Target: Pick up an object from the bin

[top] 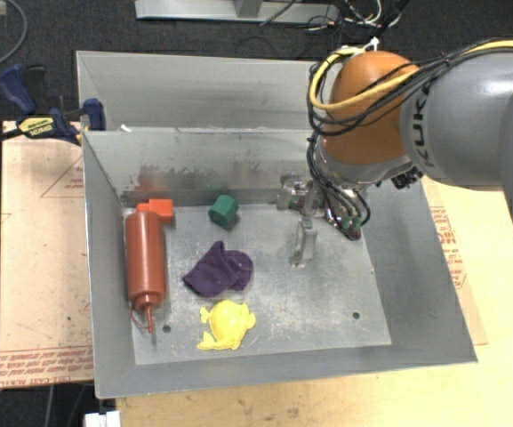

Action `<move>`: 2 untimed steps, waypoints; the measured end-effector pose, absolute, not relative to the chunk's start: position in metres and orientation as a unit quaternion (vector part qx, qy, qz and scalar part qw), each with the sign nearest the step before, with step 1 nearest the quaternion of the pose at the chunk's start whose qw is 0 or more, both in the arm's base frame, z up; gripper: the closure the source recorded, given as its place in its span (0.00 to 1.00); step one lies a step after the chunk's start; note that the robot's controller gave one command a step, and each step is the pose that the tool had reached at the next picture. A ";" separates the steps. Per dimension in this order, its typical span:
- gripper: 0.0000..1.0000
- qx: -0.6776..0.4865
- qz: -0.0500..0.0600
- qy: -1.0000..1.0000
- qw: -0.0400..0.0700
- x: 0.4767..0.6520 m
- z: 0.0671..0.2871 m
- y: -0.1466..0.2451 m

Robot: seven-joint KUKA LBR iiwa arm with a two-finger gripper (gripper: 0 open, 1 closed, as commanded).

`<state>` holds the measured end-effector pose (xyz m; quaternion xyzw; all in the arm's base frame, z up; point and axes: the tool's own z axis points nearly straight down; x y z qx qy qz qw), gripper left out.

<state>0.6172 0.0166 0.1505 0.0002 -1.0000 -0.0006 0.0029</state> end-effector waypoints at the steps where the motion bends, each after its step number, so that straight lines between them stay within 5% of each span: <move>1: 0.00 0.000 -0.001 -1.000 -0.001 0.619 0.156 0.017; 2: 0.00 -0.008 -0.001 -1.000 -0.003 0.610 0.107 0.049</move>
Offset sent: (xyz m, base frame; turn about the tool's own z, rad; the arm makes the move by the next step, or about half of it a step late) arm -0.0173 0.0560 -0.0805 0.0231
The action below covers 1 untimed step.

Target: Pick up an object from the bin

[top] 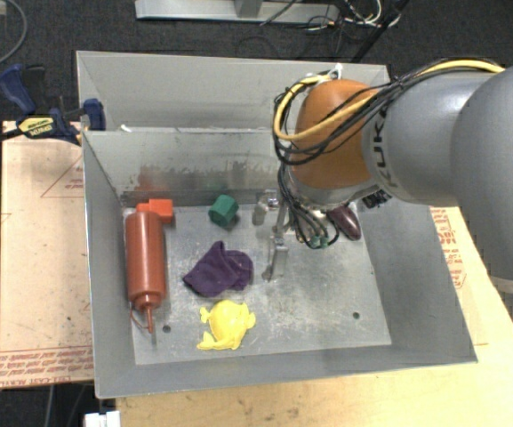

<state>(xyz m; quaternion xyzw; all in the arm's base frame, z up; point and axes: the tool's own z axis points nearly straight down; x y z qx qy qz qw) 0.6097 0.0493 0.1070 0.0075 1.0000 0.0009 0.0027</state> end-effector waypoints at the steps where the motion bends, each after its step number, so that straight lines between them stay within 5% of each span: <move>1: 0.00 -0.036 0.001 0.999 -0.001 0.610 0.075 0.077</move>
Offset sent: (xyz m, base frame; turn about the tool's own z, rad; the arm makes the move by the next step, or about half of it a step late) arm -0.0304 0.0382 -0.0370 -0.0212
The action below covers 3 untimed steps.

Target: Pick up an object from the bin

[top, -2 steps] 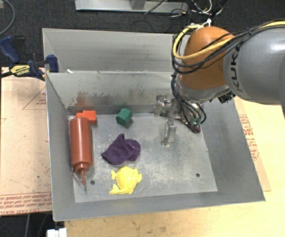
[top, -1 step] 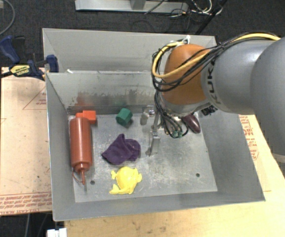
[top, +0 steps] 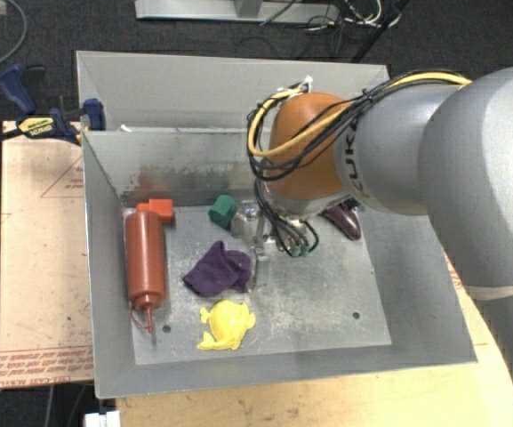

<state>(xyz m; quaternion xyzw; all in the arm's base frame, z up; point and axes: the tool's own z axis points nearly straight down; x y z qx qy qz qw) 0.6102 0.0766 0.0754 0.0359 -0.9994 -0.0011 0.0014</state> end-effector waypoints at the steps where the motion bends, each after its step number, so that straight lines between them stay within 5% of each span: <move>1: 0.00 0.019 -0.002 -1.000 -0.002 0.593 0.073 0.084; 2: 0.00 -0.074 -0.002 -0.997 0.000 0.593 0.071 0.096; 3: 1.00 0.026 -0.003 -1.000 -0.004 0.595 0.071 0.127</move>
Offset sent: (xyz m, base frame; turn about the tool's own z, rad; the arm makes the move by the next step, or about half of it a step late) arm -0.0110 0.0292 -0.0054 0.3021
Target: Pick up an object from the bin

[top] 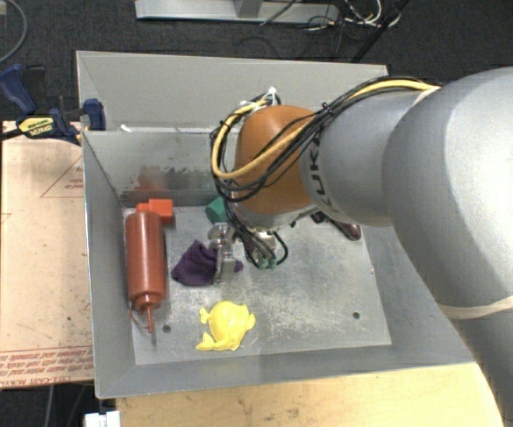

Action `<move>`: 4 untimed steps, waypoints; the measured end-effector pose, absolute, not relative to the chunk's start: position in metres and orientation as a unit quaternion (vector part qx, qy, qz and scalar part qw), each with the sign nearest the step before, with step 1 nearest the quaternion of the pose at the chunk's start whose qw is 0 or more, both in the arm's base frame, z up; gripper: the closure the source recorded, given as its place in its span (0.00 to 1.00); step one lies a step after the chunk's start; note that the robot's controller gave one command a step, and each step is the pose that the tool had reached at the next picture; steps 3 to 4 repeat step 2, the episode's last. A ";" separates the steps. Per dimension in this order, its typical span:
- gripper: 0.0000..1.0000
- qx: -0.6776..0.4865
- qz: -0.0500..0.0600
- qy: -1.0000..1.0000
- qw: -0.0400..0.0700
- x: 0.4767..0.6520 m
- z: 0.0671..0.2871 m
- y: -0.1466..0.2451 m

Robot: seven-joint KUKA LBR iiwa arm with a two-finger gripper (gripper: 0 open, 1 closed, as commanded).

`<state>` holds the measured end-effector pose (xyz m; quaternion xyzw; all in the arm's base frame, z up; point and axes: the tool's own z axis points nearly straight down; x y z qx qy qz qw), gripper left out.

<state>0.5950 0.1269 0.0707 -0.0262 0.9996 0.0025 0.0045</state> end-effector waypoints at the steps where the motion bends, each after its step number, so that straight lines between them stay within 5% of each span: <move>1: 1.00 -0.026 0.003 1.000 0.004 0.595 0.071 0.127; 2: 1.00 -0.016 0.003 1.000 0.006 0.596 0.204 0.123; 4: 1.00 -0.016 0.003 1.000 0.006 0.596 0.204 0.123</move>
Offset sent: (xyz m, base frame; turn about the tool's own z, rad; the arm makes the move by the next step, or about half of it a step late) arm 0.0000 -0.0048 0.1326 0.0223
